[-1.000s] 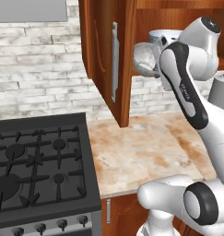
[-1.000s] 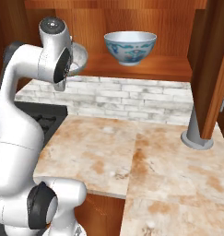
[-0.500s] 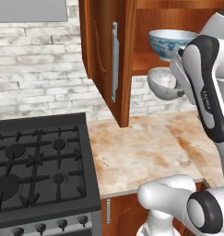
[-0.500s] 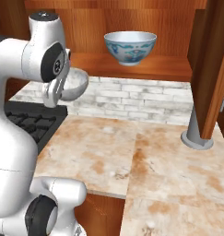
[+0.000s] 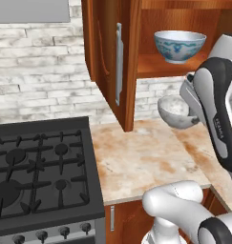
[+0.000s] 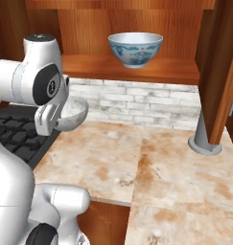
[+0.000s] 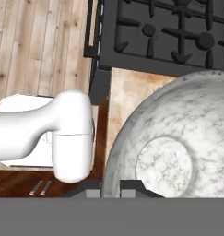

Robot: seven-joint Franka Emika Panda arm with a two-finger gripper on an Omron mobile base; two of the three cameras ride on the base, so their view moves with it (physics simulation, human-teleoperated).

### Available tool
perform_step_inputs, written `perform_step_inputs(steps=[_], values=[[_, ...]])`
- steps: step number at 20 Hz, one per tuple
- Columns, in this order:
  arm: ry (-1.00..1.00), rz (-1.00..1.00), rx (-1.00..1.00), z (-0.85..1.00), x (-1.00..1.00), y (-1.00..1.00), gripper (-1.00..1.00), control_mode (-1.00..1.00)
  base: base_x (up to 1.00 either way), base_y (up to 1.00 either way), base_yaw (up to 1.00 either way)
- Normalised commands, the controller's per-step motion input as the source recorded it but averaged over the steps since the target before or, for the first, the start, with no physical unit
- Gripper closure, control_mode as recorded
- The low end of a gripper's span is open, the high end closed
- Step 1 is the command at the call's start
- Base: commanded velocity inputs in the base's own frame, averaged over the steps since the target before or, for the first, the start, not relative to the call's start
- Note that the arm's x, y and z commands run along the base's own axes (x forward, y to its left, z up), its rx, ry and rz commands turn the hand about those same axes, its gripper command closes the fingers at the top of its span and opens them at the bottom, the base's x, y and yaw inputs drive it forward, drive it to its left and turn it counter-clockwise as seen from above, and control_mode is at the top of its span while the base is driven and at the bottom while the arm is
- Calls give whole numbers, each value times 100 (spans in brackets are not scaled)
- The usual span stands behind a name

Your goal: Take the smaller bowl and place it next to the appetizer plate on the dining counter , and place the larger bowl next to the plate with cooked food.

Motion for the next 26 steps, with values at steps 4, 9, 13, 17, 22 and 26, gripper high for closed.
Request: perform_step_inputs(steps=[4,9,13,17,22,26], values=[[-4,0,0,-46,0,0,100,-100,0,0,0],[1,0,-1,-7,0,0,100,-100,0,0,0],[0,0,0,0,-1,0,100,-100,0,0,0],[0,0,0,0,-4,0,100,100,-40,7,0],[0,0,0,0,0,0,100,100,-66,29,0],[0,0,0,0,0,0,100,100,-64,37,0]])
